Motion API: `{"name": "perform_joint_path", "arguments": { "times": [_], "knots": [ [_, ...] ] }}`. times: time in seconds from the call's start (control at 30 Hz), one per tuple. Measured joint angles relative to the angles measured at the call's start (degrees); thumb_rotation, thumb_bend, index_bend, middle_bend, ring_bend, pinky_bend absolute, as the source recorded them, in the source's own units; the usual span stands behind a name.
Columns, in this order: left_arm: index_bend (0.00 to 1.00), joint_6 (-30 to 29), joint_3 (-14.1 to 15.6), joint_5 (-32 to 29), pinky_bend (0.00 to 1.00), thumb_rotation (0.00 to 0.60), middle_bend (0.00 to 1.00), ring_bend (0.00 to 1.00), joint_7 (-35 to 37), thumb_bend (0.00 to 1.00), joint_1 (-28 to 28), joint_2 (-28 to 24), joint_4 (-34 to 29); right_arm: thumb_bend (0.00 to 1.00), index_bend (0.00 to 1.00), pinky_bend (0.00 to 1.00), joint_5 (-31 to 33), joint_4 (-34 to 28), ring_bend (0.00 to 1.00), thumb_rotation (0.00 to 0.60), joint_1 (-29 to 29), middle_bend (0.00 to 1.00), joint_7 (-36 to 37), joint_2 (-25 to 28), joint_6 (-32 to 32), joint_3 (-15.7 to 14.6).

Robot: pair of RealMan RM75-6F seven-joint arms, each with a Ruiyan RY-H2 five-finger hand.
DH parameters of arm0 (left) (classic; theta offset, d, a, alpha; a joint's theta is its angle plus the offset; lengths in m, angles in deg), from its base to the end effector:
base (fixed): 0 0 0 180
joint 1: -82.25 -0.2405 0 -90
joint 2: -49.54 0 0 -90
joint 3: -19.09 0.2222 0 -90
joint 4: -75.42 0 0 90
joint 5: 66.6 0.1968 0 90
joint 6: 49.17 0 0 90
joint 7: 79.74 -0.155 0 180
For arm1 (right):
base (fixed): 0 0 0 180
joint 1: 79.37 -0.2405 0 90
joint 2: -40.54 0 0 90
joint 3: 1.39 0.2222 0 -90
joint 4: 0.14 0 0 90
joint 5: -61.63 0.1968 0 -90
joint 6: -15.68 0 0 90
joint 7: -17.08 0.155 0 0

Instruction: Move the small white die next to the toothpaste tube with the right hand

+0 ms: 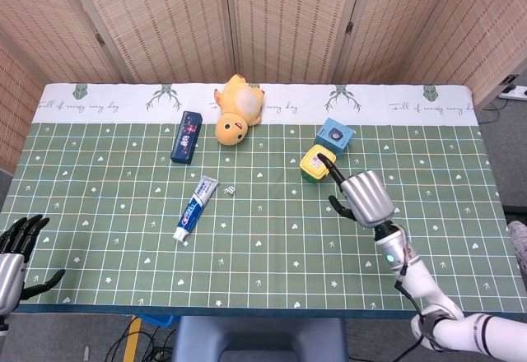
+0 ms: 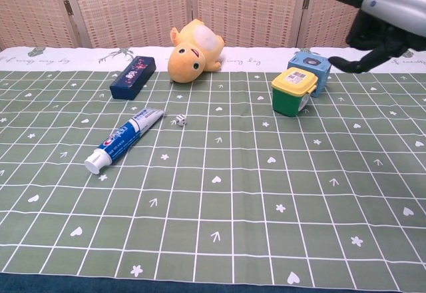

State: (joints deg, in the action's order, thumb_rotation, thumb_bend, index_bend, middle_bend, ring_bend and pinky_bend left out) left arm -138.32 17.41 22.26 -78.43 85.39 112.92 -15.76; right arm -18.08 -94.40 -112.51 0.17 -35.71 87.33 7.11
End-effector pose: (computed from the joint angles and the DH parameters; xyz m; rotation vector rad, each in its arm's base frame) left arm -0.2757 0.1761 0.1657 -1.3848 -0.8553 -0.9346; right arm -0.1333 -0.3016 0.0788 1.7246 -0.6754 1.1062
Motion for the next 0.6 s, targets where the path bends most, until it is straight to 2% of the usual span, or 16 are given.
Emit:
{"name": "perform_joint_path", "arguments": {
  "times": [0.1, 0.17, 0.27, 0.37, 0.6],
  "knots": [
    [0.12, -0.1, -0.1, 0.2, 0.18, 0.600, 0.11, 0.09, -0.1, 0.20, 0.1, 0.1, 0.0, 0.33, 0.05, 0.81, 0.6, -4.3, 0.74, 0.600, 2.8, 0.76, -2.3, 5.2, 1.1, -1.5],
    [0.12, 0.1, -0.2, 0.2, 0.18, 0.600, 0.11, 0.09, -0.5, 0.20, 0.3, -0.1, -0.3, 0.33, 0.07, 0.63, 0.9, -7.0, 0.54, 0.600, 5.1, 0.57, -3.3, 8.9, 2.1, -2.7],
    [0.12, 0.5, -0.4, 0.0, 0.18, 0.600, 0.11, 0.09, -0.9, 0.20, 0.6, -0.1, -0.7, 0.33, 0.07, 0.39, 0.8, -10.0, 0.29, 0.600, 8.8, 0.34, -3.8, 13.4, 4.6, -4.6],
    [0.12, 0.9, -0.6, 0.0, 0.18, 0.600, 0.11, 0.09, -1.4, 0.20, 0.9, -0.2, -1.2, 0.33, 0.07, 0.28, -0.1, -11.7, 0.16, 0.600, 12.3, 0.21, -3.5, 16.6, 7.4, -6.5],
    [0.12, 1.6, -0.7, 0.8, 0.18, 0.600, 0.11, 0.09, -2.6, 0.20, 1.9, -0.1, -2.7, 0.33, 0.07, 0.22, -2.9, -12.8, 0.11, 0.600, 19.4, 0.17, 0.4, 19.1, 13.8, -9.6]
  ]
}}
